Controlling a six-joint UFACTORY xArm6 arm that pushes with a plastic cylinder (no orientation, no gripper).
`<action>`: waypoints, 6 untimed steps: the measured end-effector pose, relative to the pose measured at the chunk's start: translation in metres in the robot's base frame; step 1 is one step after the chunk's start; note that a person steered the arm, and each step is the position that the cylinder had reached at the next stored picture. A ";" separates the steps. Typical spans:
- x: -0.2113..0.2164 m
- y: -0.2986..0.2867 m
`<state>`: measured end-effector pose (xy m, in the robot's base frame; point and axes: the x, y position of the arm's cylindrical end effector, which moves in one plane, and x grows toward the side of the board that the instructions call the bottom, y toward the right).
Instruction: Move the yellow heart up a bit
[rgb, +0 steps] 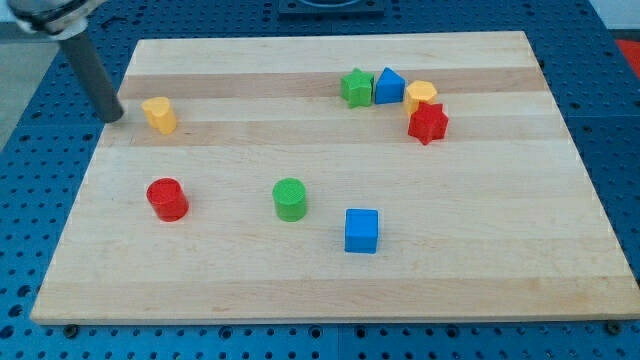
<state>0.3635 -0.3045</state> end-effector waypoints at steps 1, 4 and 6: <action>0.012 0.000; 0.012 0.061; 0.012 0.073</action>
